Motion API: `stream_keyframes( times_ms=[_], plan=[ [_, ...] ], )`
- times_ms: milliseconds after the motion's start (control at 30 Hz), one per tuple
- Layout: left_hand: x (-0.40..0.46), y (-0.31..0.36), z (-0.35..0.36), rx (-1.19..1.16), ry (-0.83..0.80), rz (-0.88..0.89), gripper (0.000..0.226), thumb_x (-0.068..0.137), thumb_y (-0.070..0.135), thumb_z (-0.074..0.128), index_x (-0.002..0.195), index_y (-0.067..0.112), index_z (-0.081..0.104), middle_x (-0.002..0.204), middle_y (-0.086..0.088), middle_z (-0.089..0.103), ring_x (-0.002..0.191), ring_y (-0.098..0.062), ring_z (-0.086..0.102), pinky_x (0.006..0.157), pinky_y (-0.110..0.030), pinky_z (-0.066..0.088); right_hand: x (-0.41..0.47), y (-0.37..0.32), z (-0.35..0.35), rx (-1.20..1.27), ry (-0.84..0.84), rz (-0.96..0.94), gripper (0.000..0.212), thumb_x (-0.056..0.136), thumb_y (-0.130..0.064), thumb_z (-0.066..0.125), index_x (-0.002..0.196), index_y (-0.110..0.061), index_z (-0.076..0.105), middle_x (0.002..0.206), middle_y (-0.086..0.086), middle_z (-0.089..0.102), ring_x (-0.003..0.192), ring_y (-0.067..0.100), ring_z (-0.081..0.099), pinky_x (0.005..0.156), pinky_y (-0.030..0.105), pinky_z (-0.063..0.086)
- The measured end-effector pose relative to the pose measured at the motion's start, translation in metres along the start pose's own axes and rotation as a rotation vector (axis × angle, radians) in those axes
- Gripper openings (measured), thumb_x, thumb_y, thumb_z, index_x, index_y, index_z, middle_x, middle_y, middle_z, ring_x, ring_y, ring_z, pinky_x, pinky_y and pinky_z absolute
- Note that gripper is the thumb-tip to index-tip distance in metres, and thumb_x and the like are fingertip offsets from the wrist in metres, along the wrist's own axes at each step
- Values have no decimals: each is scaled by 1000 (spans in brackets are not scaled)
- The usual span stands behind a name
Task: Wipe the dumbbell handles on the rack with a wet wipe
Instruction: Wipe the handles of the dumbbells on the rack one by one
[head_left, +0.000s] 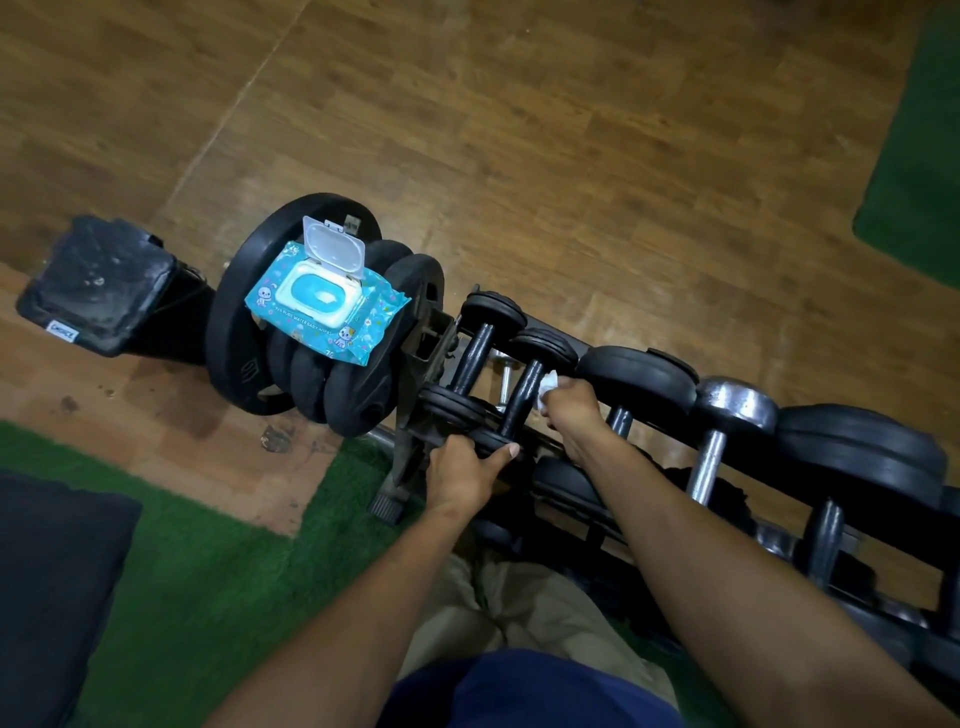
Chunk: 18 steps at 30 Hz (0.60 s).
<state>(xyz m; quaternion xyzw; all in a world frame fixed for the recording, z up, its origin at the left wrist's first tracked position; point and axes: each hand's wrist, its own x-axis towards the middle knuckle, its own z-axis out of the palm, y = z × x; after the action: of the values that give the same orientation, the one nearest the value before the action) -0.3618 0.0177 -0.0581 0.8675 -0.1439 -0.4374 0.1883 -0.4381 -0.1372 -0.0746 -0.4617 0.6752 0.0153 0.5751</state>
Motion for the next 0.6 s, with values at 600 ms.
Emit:
stream_keyframes(
  times_ms=[600],
  plan=[
    [10,-10,7,5,2,12,67,72,79,69,71,15,50,76,-7,58,92,-35,61,64,-38,39,-4,5,6,-25,173,-163,39,95,-8,52,60,-21,65,79,0,67,80,26,68,74,39,56]
  ],
)
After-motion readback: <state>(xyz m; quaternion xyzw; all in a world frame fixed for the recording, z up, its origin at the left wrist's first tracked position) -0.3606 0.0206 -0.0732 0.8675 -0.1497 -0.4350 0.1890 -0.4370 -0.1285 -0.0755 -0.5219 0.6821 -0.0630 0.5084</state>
